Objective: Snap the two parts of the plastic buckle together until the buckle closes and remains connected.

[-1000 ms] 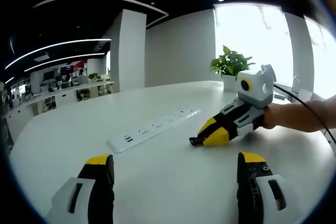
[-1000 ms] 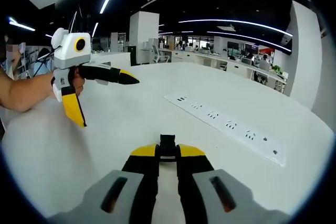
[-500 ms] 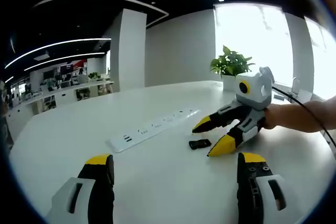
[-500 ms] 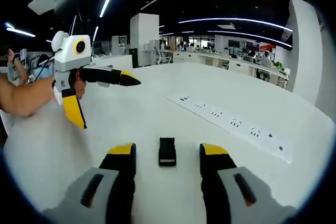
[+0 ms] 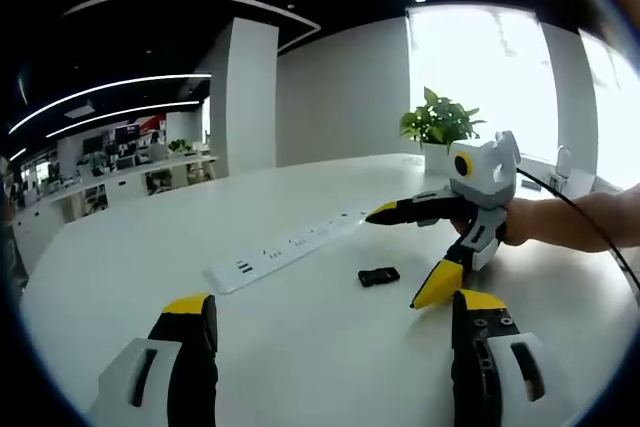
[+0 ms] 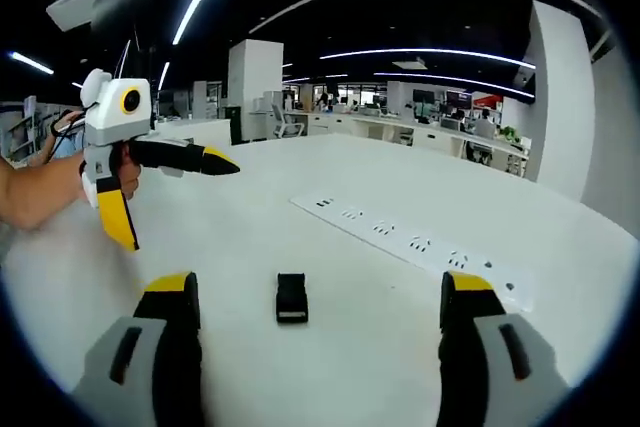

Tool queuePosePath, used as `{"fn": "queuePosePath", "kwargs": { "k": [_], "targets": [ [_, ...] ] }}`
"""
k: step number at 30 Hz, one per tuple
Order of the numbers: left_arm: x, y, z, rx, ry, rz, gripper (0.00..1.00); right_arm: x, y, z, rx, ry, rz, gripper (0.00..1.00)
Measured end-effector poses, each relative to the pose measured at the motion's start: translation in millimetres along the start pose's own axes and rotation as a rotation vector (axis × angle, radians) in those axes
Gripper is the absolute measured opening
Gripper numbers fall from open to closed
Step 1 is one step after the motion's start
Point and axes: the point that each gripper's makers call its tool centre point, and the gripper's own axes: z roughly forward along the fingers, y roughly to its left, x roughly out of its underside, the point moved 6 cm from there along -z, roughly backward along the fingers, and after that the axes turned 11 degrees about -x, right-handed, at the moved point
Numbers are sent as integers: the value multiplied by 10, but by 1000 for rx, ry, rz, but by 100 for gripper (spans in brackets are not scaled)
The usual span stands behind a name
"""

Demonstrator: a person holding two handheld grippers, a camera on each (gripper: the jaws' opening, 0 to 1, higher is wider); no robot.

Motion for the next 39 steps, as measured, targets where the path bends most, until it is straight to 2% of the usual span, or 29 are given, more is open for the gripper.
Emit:
{"fn": "queuePosePath", "kwargs": {
  "k": [8, 15, 19, 26, 31, 33, 39],
  "targets": [
    [-23, -67, -23, 1, 0, 9, 99, -57, -1, -78, 33, -15, -20, 99],
    [24, -128, -70, -7, 17, 11, 99, 8, 70, -196, 46, -5, -22, 97],
    [34, -152, -118, -28, 13, 20, 99, 22, 118, -256, 58, -4, -14, 100],
    [72, -231, -197, -45, 29, 32, 99, 77, 245, -343, 46, 16, -35, 100],
    [49, -311, -282, -46, 27, 36, 99, 64, 328, -423, 49, 6, -43, 100],
    [55, -335, -307, -45, 27, 30, 99, 75, 339, -444, 51, 15, -54, 96],
    [114, -380, -373, -52, 36, 26, 99, 109, 406, -508, 49, 10, -46, 97]
  ]
}}
